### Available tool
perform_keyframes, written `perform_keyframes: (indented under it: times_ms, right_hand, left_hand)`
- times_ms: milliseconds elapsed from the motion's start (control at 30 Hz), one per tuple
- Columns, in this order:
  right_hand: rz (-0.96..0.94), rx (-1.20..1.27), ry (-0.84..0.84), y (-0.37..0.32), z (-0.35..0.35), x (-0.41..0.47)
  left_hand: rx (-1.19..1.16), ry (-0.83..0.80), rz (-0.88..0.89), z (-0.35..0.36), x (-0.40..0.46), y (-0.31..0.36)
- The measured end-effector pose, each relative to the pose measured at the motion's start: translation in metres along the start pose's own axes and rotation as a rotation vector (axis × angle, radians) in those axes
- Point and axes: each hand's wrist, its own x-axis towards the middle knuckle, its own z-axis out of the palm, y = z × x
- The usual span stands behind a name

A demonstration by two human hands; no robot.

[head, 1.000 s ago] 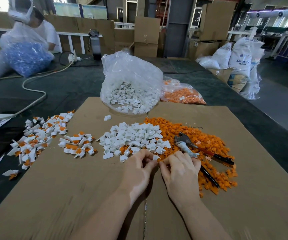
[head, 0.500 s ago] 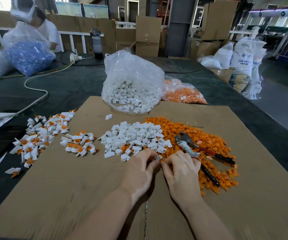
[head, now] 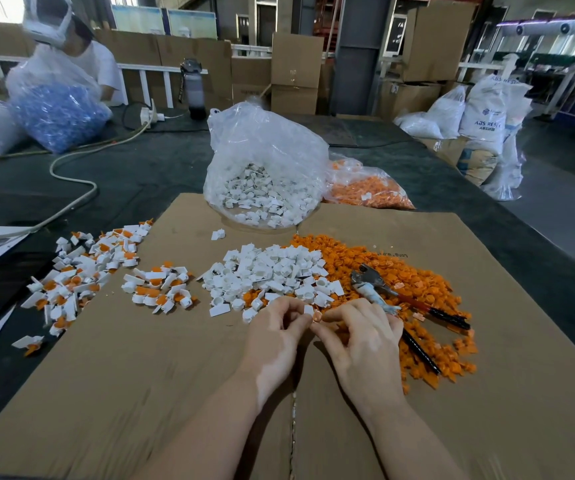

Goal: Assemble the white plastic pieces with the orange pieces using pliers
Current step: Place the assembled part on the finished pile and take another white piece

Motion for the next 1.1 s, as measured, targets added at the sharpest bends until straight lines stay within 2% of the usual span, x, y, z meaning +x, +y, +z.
perform_keyframes:
  times_ms: [433, 633, 1100]
  right_hand:
    - [-0.012, 0.019, -0.007, -0.0014, -0.0003, 0.0015]
    - [-0.037, 0.040, 0.027, 0.0018, -0.0005, 0.0001]
    - [0.002, 0.119, -0.029, -0.0018, -0.0031, 0.0022]
  left_hand:
    - [0.047, -0.024, 0.048, -0.0039, -0.0019, 0.0030]
    - [-0.007, -0.028, 0.055, -0.0041, -0.0029, 0.0058]
    - [-0.049, -0.026, 0.051, -0.0029, -0.0030, 0.0051]
